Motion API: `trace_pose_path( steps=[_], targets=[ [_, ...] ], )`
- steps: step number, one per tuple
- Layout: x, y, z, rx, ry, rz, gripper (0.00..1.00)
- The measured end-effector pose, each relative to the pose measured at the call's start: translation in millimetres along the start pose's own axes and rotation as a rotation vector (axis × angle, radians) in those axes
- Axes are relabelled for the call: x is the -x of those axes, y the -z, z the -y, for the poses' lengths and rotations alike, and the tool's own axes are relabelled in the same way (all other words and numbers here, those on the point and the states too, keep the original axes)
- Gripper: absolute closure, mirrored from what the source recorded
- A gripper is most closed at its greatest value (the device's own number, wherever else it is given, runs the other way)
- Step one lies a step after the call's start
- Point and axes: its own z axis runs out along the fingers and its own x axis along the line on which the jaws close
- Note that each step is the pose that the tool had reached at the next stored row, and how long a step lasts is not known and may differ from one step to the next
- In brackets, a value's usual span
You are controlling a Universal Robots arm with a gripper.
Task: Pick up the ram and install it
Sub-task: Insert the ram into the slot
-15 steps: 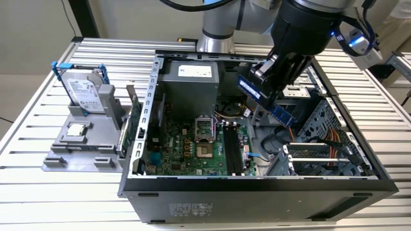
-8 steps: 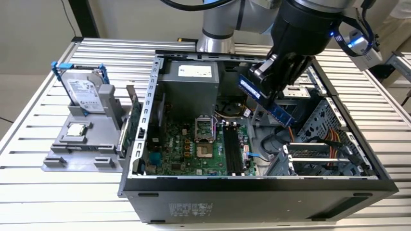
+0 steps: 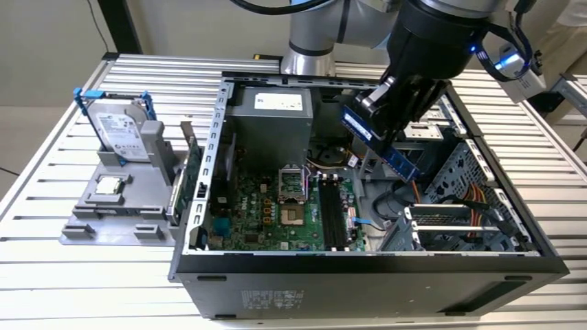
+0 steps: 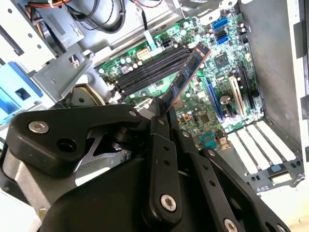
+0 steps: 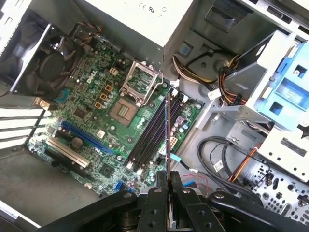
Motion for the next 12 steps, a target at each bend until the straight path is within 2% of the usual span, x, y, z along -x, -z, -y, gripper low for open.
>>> trace_pose_path(
  steps=[12],
  targets=[
    [0.0, 0.0, 0.0, 0.0016, -0.046, 0.0017, 1.00]
  ],
)
